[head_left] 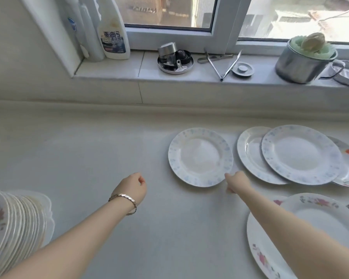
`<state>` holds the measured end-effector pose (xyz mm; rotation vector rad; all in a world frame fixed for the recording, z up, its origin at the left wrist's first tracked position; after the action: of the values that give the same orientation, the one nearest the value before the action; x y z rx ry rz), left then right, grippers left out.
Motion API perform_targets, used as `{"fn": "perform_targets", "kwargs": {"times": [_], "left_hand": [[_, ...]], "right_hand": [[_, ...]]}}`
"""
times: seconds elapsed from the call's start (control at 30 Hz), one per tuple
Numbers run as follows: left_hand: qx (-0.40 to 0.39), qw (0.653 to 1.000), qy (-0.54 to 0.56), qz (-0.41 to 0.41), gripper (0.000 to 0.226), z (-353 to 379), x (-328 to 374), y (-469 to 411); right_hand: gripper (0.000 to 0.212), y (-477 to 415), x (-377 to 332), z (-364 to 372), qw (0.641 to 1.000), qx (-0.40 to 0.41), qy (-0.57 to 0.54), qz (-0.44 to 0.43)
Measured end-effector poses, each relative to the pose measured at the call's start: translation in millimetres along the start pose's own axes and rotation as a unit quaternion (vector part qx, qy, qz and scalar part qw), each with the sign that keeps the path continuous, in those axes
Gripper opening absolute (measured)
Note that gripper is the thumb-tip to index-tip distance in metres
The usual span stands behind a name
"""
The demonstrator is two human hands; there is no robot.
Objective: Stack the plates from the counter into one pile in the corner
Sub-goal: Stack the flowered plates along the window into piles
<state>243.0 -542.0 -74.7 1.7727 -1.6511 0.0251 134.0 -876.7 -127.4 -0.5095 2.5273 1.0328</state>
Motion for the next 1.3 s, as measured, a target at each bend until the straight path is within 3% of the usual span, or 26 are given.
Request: {"fn": "perform_targets", "kwargs": {"times": [0.1, 0.23, 0.37, 0.47, 0.63, 0.83, 1.07, 1.3], "left_hand": [[0.010, 1.000, -0.011, -0.023, 0.023, 3.2, -0.9, -4.1], [0.021, 0.999, -0.017, -0.038, 0.020, 2.0, -1.4, -10.2], [0.025, 0.999, -0.018, -0.037, 0.016, -2.4, 0.0, -12.9], [0.028, 0.999, -0.014, -0.031, 0.021, -8.3, -1.1, -12.5], [0.042, 0.999, -0.005, -0.018, 0.021, -29.8, -14.3, -2.1], [0.109, 0.994, -0.022, 0.003, 0.016, -100.8, -61.0, 23.3], [0.218, 0.974, 0.022, -0.064, 0.014, -215.5, -193.3, 71.4], [0.275, 0.943, 0.093, -0.162, 0.019, -276.3, -335.3, 125.8]], "right_hand": [[0.010, -13.0, -4.5, 11.1, 0.987, -0.049, -0.150, 0.042], [0.028, -25.3, 2.5, 19.9, 0.968, -0.055, -0.233, 0.071], [0.006, -18.8, 1.5, 16.8, 0.939, -0.058, -0.328, 0.081], [0.011, -6.3, -9.9, 3.6, 0.925, -0.046, -0.373, 0.055], [0.019, 33.5, -43.0, -12.2, 0.928, -0.057, -0.367, -0.029], [0.017, 105.4, -104.9, 27.4, 0.922, -0.140, -0.346, -0.103], [0.013, 213.1, -176.5, 134.7, 0.904, -0.258, -0.311, -0.136], [0.011, 306.6, -217.3, 247.4, 0.896, -0.333, -0.255, -0.143]]}}
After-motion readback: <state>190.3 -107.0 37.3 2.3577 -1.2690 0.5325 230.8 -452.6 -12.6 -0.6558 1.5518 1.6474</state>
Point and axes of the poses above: each hand's wrist, its own y-axis away from the middle knuckle, its own z-axis out of the palm, x = y × z, the point moved 10 cm from there along -y, towards the middle knuckle, and after that the axes turned 4 degrees about x, right-handed, at the moved point
